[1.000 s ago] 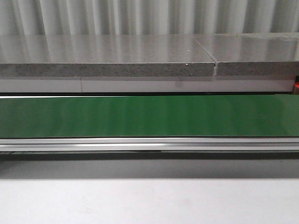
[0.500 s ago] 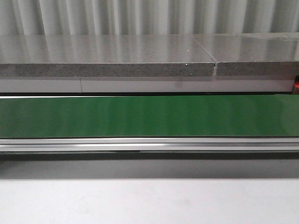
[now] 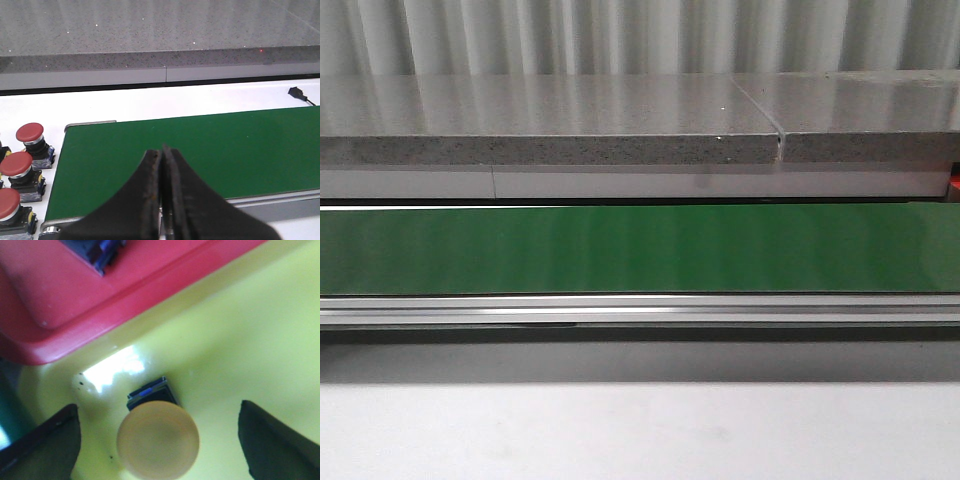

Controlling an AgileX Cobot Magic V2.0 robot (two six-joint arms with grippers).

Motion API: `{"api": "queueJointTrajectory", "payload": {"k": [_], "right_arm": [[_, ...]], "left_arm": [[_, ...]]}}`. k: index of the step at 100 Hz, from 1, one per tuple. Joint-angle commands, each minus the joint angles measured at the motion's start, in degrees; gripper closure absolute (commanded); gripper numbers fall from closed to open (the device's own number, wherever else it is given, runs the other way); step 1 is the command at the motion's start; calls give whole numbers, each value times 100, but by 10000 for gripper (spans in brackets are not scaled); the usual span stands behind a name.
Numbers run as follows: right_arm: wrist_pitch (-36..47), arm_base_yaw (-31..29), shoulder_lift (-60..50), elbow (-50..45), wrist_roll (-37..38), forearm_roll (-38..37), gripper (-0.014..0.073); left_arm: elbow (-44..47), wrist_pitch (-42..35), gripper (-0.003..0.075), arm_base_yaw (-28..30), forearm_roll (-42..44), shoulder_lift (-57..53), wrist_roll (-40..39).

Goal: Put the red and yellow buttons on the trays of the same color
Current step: 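Place the yellow button into the yellow tray and release it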

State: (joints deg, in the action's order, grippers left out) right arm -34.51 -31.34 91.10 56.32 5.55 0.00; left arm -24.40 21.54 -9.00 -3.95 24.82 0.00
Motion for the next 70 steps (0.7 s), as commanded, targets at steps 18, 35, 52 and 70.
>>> {"api": "queueJointTrajectory", "payload": {"k": [18,35,52,70], "right_arm": [[80,29,-1255,178,-29,293,-41],[157,756,-1993,178,-316,306,-41],[357,1852,-2607,154,-646,306,-41],[805,2766,-3242,-271,-871,301,-41]], "left_arm": [[-145,-436,740,-35,-48,18,-38],[-145,-436,740,-35,-48,18,-38],[-145,-436,740,-35,-48,18,-38],[-145,-436,740,-35,-48,18,-38]]}}
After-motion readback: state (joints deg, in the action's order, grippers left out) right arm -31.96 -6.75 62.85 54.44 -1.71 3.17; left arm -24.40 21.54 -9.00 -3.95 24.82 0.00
